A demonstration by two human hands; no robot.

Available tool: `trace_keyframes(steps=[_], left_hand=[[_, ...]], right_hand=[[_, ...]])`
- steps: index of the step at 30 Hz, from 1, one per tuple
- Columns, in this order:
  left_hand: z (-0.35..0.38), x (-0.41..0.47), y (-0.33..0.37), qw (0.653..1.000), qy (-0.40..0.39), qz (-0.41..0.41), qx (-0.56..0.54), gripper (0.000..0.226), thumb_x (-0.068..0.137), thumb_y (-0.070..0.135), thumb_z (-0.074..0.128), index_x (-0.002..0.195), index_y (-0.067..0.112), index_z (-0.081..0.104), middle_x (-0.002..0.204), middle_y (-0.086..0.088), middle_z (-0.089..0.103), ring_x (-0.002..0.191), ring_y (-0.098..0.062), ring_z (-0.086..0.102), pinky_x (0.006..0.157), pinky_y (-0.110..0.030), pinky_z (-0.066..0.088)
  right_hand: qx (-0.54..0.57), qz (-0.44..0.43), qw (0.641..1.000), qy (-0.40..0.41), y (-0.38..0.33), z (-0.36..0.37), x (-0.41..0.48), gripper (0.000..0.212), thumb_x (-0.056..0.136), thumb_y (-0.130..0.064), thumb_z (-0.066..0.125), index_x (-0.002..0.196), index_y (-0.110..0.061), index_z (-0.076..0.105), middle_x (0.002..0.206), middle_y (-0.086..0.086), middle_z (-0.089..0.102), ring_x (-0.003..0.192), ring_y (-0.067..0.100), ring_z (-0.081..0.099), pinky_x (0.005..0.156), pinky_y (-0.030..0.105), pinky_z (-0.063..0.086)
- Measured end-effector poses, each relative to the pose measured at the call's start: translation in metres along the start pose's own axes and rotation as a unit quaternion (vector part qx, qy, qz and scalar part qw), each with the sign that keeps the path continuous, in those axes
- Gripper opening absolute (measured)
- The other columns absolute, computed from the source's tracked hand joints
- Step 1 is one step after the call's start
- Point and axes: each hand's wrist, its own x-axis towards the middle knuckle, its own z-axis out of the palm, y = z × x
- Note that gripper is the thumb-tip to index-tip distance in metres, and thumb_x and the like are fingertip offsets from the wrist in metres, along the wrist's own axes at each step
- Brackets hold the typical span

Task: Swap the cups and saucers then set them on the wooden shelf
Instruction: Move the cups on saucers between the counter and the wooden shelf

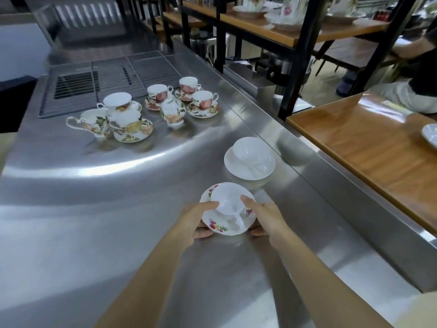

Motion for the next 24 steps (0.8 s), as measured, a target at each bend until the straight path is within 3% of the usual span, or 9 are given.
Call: trace_keyframes(steps=[3,7,8,11,13,16,18,22,24], left_hand=[[0.001,0.001,-0.002,1.0,0.008,0.004,0.018,0.041,0.077,0.028,0.073,0.111,0.007,0.062,0.103,-0.016,0.071,0.094,-0.029,0.069,0.079,-0.039,0.057],[0.001,0.0,0.0,0.989,0.051,0.048,0.128,0.048,0.08,0.047,0.065,0.108,0.008,0.061,0.093,-0.006,0.066,0.086,-0.023,0.061,0.079,-0.034,0.049],[0.001,-0.001,0.002,0.982,0.068,0.066,0.161,0.058,0.079,0.054,0.062,0.113,0.007,0.06,0.097,-0.004,0.065,0.089,-0.023,0.06,0.081,-0.034,0.048],[0.003,-0.009,0.012,0.944,0.136,0.139,0.265,0.079,0.081,0.06,0.056,0.14,0.012,0.039,0.142,-0.004,0.046,0.128,-0.027,0.047,0.103,-0.037,0.038],[0.009,-0.022,0.022,0.919,0.154,0.208,0.297,0.081,0.082,0.061,0.054,0.146,0.016,0.032,0.152,-0.001,0.036,0.138,-0.023,0.037,0.11,-0.039,0.032],[0.032,-0.049,0.035,0.909,0.105,0.3,0.269,0.07,0.085,0.055,0.055,0.144,0.022,0.037,0.143,0.015,0.04,0.134,-0.01,0.037,0.106,-0.032,0.031],[0.054,-0.067,0.039,0.917,0.041,0.33,0.221,0.056,0.087,0.048,0.057,0.137,0.025,0.046,0.131,0.02,0.045,0.124,-0.004,0.041,0.099,-0.026,0.031],[0.106,-0.098,0.028,0.93,-0.065,0.332,0.143,0.053,0.088,0.041,0.058,0.138,0.027,0.046,0.141,0.012,0.046,0.121,-0.005,0.044,0.096,-0.018,0.035],[0.133,-0.111,0.015,0.928,-0.096,0.328,0.147,0.059,0.086,0.047,0.058,0.141,0.029,0.042,0.145,0.012,0.043,0.131,-0.008,0.041,0.105,-0.026,0.033]], right_hand=[[-0.017,-0.003,1.0,-0.005,0.001,-0.001,0.0,0.053,0.078,-0.055,0.064,0.101,-0.007,0.06,0.098,0.011,0.067,0.076,0.022,0.062,0.05,0.024,0.044],[-0.07,-0.001,0.997,-0.021,-0.005,-0.006,-0.007,0.05,0.079,-0.059,0.06,0.093,-0.011,0.058,0.089,0.006,0.062,0.073,0.019,0.057,0.057,0.027,0.048],[-0.084,-0.001,0.996,-0.022,-0.007,-0.009,-0.01,0.052,0.078,-0.061,0.059,0.095,-0.012,0.057,0.09,0.006,0.06,0.073,0.02,0.056,0.061,0.028,0.048],[-0.104,-0.02,0.994,-0.019,-0.017,-0.023,-0.026,0.058,0.077,-0.061,0.061,0.114,-0.018,0.047,0.096,0.003,0.057,0.076,0.022,0.053,0.065,0.03,0.044],[-0.091,-0.05,0.994,-0.019,-0.025,-0.036,-0.042,0.06,0.081,-0.055,0.061,0.128,-0.024,0.04,0.112,-0.002,0.053,0.087,0.02,0.055,0.069,0.031,0.046],[-0.043,-0.08,0.996,-0.006,-0.032,-0.059,-0.066,0.084,0.079,-0.056,0.063,0.147,-0.023,0.027,0.142,-0.007,0.041,0.123,0.019,0.047,0.095,0.037,0.043],[-0.016,-0.101,0.995,0.006,-0.033,-0.075,-0.086,0.091,0.073,-0.064,0.063,0.148,-0.032,0.024,0.149,-0.007,0.038,0.131,0.019,0.043,0.106,0.04,0.039],[0.058,-0.169,0.983,0.038,-0.026,-0.11,-0.129,0.078,0.079,-0.058,0.059,0.147,-0.04,0.025,0.124,-0.019,0.051,0.127,0.013,0.044,0.113,0.043,0.033],[0.076,-0.199,0.975,0.055,-0.02,-0.129,-0.15,0.073,0.083,-0.051,0.059,0.147,-0.039,0.026,0.107,-0.029,0.05,0.119,0.006,0.049,0.113,0.041,0.033]])
